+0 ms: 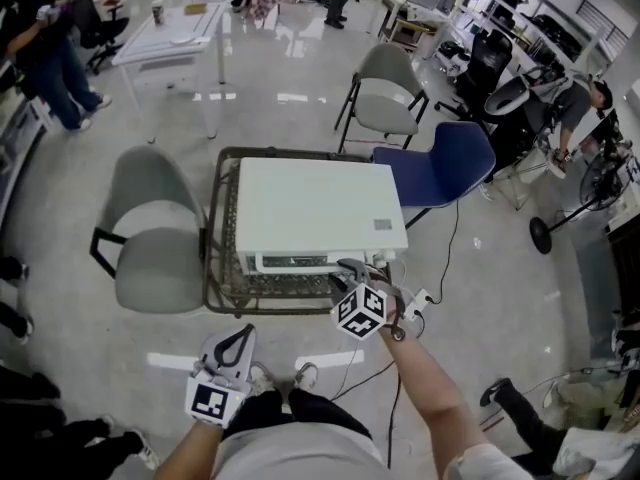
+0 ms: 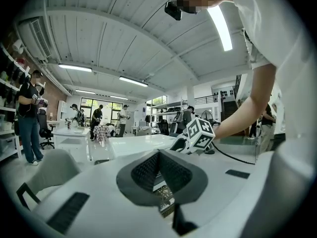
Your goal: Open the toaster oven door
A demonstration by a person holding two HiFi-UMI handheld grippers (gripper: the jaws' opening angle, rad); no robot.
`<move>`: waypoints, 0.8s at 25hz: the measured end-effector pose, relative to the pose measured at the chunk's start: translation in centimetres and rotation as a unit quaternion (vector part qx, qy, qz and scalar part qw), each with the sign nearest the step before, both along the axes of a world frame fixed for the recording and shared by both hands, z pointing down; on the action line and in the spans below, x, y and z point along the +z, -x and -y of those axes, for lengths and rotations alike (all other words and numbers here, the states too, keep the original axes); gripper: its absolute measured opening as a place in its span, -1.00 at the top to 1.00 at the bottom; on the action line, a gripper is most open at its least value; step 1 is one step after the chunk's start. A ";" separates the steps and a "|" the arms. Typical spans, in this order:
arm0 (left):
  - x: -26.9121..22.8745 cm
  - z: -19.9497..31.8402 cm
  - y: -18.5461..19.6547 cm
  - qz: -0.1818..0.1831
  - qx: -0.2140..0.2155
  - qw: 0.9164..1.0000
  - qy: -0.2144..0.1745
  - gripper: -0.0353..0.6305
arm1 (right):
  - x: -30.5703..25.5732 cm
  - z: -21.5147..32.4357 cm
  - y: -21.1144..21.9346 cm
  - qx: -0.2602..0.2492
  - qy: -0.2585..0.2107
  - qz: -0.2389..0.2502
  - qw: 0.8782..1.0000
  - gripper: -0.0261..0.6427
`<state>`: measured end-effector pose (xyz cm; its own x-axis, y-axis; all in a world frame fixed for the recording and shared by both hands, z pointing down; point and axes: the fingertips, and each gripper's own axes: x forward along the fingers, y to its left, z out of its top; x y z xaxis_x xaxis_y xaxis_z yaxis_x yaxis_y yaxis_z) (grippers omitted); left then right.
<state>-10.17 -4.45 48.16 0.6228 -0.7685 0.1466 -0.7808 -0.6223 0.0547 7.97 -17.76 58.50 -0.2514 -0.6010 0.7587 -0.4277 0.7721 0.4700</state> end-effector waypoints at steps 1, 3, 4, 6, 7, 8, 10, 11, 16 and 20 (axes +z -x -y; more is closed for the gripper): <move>0.1 0.0 -0.1 0.001 0.001 1.000 0.001 0.84 | 0.0 -0.1 0.0 -0.001 0.006 0.002 1.000 0.49; 0.1 0.0 -0.2 0.003 0.001 1.000 0.005 0.84 | 0.0 -0.4 -0.1 -0.005 0.019 0.001 1.000 0.49; 0.1 0.0 -0.3 0.002 0.001 1.000 0.007 0.84 | 0.0 -0.6 -0.1 -0.008 0.026 0.001 1.000 0.49; 0.2 0.0 -0.4 0.000 0.000 1.000 0.009 0.84 | 0.1 -1.1 -0.1 -0.013 0.035 0.002 0.999 0.50; 0.2 0.0 -0.5 -0.001 0.000 1.000 0.009 0.84 | 0.3 -1.5 -0.1 -0.014 0.038 0.004 0.999 0.50; 0.2 0.0 -0.6 -0.001 0.000 1.000 0.008 0.84 | 0.4 -1.8 -0.2 -0.014 0.039 0.005 0.999 0.51; 0.1 -0.1 -0.7 -0.003 -0.001 1.000 0.007 0.84 | 0.6 -2.5 -0.2 -0.013 0.041 0.009 0.999 0.51; 0.0 -0.2 -0.7 -0.002 -0.001 1.000 0.005 0.84 | 0.6 -2.8 -0.2 -0.011 0.042 0.012 0.999 0.51; 0.0 -0.4 -0.7 -0.001 -0.002 1.000 0.002 0.84 | 0.9 -3.9 -0.2 -0.003 0.043 0.028 0.999 0.50; -0.3 -0.5 -0.7 -0.002 -0.006 1.000 0.002 0.84 | 1.1 -4.8 -0.1 0.003 0.046 0.040 0.998 0.50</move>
<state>-9.45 -3.97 47.86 0.6145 -0.7750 0.1473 -0.7877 -0.6131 0.0606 8.10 -13.00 59.58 -0.3095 -0.5316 0.7884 -0.4658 0.8076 0.3617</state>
